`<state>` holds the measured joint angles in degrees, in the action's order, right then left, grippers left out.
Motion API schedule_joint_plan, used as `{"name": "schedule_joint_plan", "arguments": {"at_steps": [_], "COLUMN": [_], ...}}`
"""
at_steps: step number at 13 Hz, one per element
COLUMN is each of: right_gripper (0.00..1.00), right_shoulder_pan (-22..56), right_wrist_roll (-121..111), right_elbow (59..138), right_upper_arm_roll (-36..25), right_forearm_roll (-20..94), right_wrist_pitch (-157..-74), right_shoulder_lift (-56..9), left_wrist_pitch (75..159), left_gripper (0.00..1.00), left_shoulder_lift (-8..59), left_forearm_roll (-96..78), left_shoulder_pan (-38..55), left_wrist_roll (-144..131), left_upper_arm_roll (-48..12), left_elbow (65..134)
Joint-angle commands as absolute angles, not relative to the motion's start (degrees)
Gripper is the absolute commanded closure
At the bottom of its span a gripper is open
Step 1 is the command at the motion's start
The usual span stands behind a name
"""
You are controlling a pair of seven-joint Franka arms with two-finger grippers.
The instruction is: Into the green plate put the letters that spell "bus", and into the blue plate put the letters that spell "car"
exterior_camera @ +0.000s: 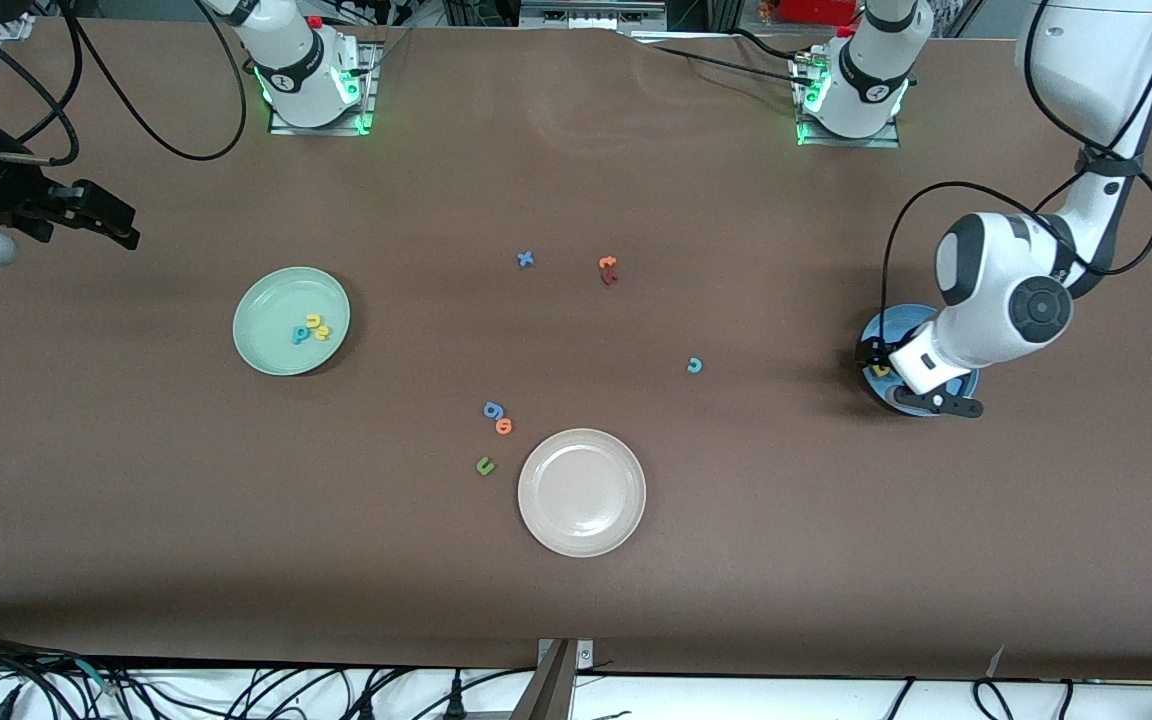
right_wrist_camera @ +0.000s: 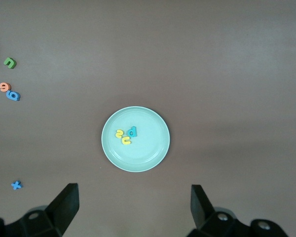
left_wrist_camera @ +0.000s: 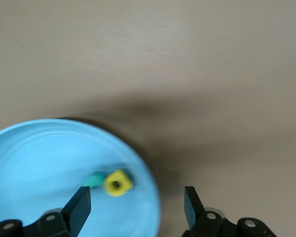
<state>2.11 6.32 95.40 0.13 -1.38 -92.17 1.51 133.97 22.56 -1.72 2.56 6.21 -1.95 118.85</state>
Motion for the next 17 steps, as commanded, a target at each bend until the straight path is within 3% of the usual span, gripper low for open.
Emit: {"name": "schedule_joint_plan", "arguments": {"at_steps": [1, 8, 13, 17], "right_gripper": [0.00, 0.00, 0.00, 0.00], "right_shoulder_pan": [1.6, 1.6, 1.6, 1.6], "right_wrist_roll": [6.1, 6.1, 6.1, 6.1], "right_elbow": [95.9, 95.9, 95.9, 95.9], "right_upper_arm_roll": [0.4, 0.4, 0.4, 0.4], "right_forearm_roll": [-1.2, -1.1, -1.1, -1.1], "right_wrist_pitch": [-92.3, -92.2, -92.2, -92.2], "right_shoulder_lift": [2.0, 2.0, 2.0, 2.0], "left_wrist_pitch": [133.5, 134.4, 143.4, 145.0], "left_gripper": [0.15, 0.15, 0.22, 0.22], "left_shoulder_lift": [22.0, 25.2, 28.6, 30.2], "left_forearm_roll": [-0.4, 0.1, 2.4, 7.9], "left_shoulder_pan": [9.0, 22.3, 27.8, 28.6], "left_wrist_roll": [-0.4, -14.2, -13.3, -12.0], "left_upper_arm_roll": [-1.8, -1.9, -2.0, -2.1], "left_elbow": [118.6, 113.6, 113.1, 113.1]}}
